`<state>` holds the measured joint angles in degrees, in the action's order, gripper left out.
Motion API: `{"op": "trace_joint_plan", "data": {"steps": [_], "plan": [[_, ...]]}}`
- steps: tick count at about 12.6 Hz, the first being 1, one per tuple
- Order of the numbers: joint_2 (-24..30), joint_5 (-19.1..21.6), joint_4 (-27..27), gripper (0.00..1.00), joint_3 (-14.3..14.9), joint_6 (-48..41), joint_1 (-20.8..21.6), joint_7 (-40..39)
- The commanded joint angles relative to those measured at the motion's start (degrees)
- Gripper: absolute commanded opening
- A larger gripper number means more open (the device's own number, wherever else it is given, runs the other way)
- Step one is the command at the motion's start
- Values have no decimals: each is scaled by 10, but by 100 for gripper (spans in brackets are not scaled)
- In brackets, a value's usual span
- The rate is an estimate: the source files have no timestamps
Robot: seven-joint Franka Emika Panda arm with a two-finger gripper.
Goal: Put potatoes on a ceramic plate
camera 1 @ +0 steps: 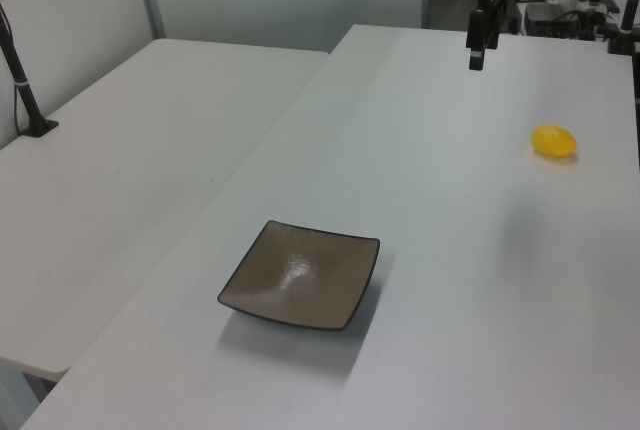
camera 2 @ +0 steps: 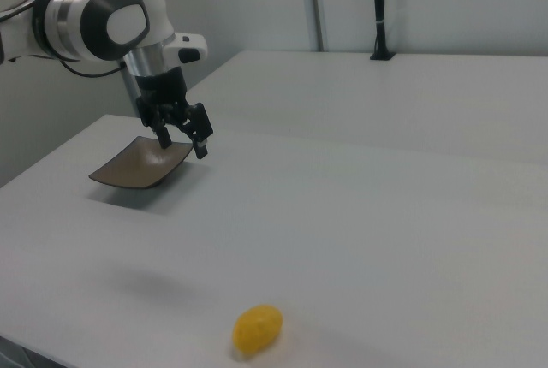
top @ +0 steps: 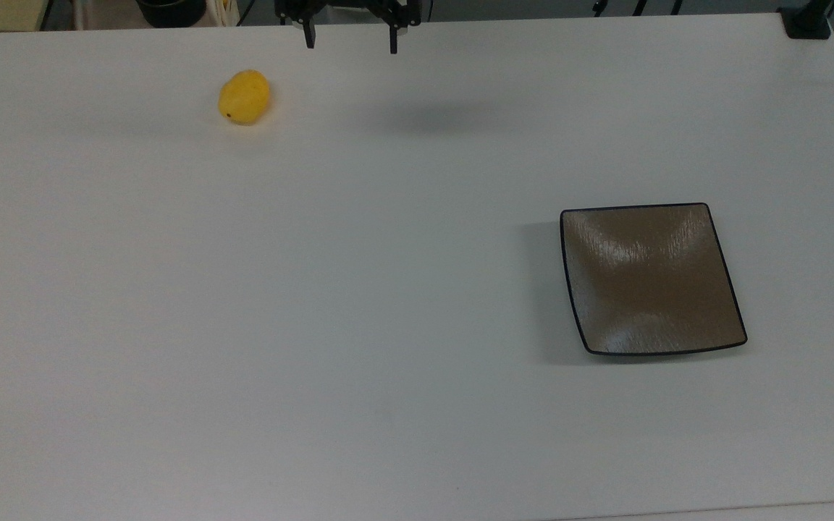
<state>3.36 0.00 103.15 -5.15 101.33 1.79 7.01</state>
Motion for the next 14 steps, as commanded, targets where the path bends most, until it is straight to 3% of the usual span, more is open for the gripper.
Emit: {"op": "trace_joint_plan", "data": {"steps": [1,3,14], "plan": [[22,-4,32,100,21,0,5,18],[27,-8,54,100,30,6,5,17],[36,-38,148,100,143,79,5,18]]}}
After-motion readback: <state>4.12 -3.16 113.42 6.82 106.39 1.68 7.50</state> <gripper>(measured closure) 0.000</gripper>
